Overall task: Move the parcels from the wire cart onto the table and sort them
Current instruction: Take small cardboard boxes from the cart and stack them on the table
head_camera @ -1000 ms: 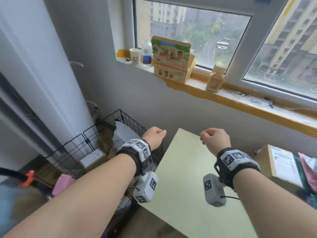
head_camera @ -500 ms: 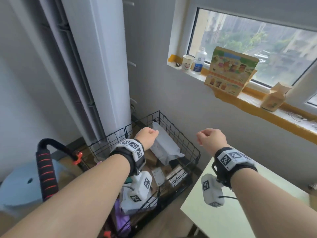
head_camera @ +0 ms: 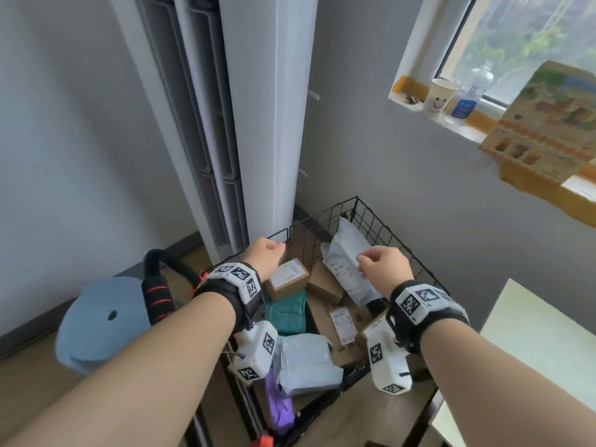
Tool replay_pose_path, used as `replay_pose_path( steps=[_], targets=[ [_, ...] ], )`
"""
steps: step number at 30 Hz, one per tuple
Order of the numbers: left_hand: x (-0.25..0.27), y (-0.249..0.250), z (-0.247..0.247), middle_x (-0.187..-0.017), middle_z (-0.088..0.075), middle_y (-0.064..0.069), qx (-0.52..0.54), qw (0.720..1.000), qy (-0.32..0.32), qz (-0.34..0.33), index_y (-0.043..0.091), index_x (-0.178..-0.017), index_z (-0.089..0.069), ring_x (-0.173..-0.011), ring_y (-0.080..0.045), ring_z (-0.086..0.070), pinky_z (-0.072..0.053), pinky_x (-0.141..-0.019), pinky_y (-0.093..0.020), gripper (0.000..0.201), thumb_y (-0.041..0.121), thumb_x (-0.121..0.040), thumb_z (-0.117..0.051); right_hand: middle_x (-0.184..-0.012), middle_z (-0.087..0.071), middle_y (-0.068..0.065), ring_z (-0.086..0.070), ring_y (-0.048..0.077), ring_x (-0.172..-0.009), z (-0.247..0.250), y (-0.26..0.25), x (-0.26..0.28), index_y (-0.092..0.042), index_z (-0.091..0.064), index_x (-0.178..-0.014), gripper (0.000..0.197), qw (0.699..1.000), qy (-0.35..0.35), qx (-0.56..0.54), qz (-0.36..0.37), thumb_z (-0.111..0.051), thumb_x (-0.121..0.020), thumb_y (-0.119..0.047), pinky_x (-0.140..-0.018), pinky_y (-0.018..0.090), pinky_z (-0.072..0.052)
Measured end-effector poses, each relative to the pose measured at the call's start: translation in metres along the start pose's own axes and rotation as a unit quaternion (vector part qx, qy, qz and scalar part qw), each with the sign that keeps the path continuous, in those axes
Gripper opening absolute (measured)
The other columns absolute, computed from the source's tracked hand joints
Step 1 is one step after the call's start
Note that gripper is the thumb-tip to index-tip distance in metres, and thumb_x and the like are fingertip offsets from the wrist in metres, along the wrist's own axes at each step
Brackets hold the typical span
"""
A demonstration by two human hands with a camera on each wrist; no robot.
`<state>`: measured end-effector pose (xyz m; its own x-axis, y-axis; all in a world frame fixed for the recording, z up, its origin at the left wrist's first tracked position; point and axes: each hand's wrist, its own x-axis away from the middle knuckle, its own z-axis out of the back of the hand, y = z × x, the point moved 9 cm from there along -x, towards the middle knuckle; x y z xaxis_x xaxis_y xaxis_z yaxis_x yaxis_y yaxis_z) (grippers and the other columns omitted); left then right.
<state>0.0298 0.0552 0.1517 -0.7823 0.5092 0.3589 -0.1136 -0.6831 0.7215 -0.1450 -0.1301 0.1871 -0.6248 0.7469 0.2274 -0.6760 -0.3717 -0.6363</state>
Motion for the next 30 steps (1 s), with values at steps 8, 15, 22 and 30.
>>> replay_pose_path(
  steps=[8,15,22,30],
  targets=[
    [-0.035,-0.047,0.022,-0.076,-0.051,-0.007,0.000,0.999,0.019,0.051,0.020,-0.081,-0.052,-0.072,-0.022,-0.049,-0.037,-0.067,-0.028,0.023,0.035,-0.097,-0.043,-0.104,-0.068,0.003,-0.063,0.018,-0.097,-0.056,-0.025,-0.025,-0.016,-0.067,-0.111,0.023,0.998,-0.057,0.038,0.006,-0.053,-0.095,-0.020,-0.092,0.035,-0.053],
    [-0.070,-0.062,-0.001,-0.071,-0.052,-0.007,0.047,0.995,0.003,0.082,0.020,-0.071,-0.055,-0.069,-0.022,-0.050,-0.040,-0.068,-0.029,0.031,0.032,-0.097,-0.045,-0.110,-0.066,0.002,-0.060,0.016,-0.097,-0.093,-0.015,-0.074,-0.020,-0.066,-0.112,0.022,0.994,-0.094,0.048,-0.012,-0.054,-0.094,-0.023,-0.091,0.034,-0.053],
    [-0.124,-0.093,-0.048,-0.088,-0.047,-0.006,0.108,0.984,-0.009,0.145,0.028,-0.062,-0.037,-0.083,-0.019,-0.047,-0.047,-0.081,-0.037,0.035,0.032,-0.095,-0.048,-0.099,-0.063,-0.002,-0.057,0.013,-0.087,-0.129,0.021,-0.133,-0.020,-0.067,-0.111,0.022,0.989,-0.133,0.050,-0.033,-0.054,-0.093,-0.022,-0.079,0.028,-0.053],
    [-0.177,-0.146,-0.116,-0.097,-0.056,-0.009,0.168,0.958,-0.035,0.228,0.017,-0.106,-0.056,-0.094,-0.025,-0.056,-0.050,-0.091,-0.042,0.015,0.028,-0.097,-0.050,-0.107,-0.068,0.003,-0.062,0.019,-0.098,-0.189,0.083,-0.195,-0.018,-0.068,-0.109,0.022,0.985,-0.148,0.024,-0.082,-0.056,-0.091,-0.021,-0.092,0.038,-0.052]
  ],
)
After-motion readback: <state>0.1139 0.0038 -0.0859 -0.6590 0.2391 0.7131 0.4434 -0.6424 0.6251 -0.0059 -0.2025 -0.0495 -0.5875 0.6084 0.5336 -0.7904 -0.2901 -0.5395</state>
